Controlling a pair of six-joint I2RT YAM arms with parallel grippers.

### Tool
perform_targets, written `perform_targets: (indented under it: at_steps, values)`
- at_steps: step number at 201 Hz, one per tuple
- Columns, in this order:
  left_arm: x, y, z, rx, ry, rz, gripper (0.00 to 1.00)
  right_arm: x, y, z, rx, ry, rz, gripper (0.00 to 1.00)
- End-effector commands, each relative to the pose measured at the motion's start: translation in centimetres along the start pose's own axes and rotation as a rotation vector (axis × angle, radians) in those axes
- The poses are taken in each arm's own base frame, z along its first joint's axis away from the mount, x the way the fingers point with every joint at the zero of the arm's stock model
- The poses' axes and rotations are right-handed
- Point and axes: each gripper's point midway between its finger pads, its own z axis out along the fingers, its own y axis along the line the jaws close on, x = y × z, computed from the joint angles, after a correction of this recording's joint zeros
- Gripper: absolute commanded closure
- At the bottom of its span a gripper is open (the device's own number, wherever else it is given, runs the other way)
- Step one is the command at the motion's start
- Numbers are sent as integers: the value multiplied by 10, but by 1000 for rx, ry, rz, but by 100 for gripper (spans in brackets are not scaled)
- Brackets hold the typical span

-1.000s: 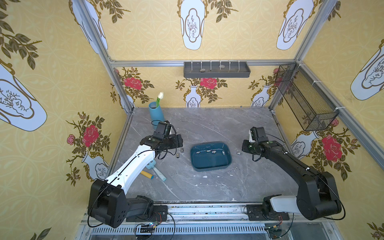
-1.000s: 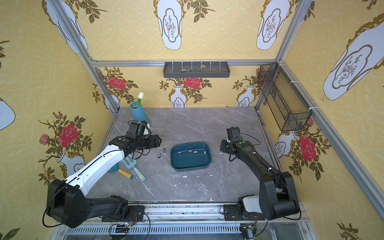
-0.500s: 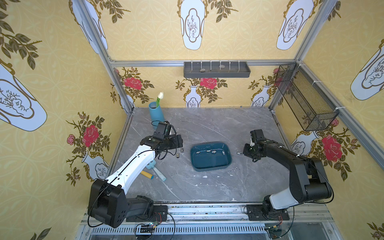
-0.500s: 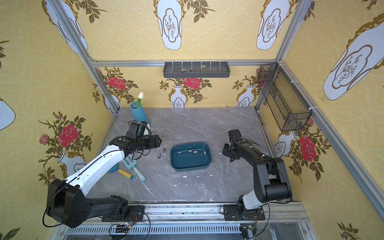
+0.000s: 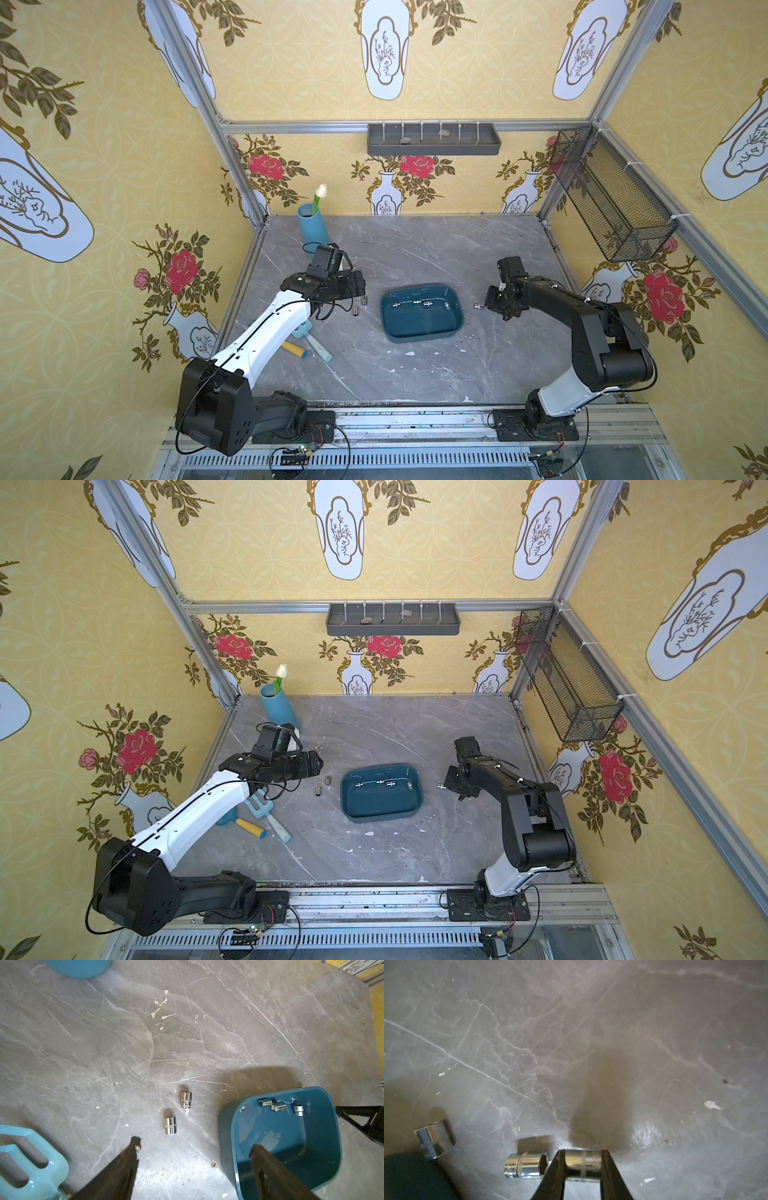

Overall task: Take out the socket from the storage box
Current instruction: Place the socket head at the center of the board.

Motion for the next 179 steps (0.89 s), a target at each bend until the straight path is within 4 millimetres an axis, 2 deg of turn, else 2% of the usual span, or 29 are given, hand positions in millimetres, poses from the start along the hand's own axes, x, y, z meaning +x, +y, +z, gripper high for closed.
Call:
perform_targets:
  at_steps: [1, 80, 127, 179]
  values:
    - [-2, 0, 1, 3, -11, 0, 11, -1, -2, 0, 17, 1, 11, 70]
    - [-2, 0, 1, 4, -12, 0, 11, 0, 0, 6, 13, 20, 16, 65]
    - [-3, -1, 0, 6, -14, 0, 11, 1, -2, 4, 19, 15, 15, 58]
    - [-8, -4, -2, 15, -21, 3, 11, -5, -4, -15, 30, -21, 1, 52]
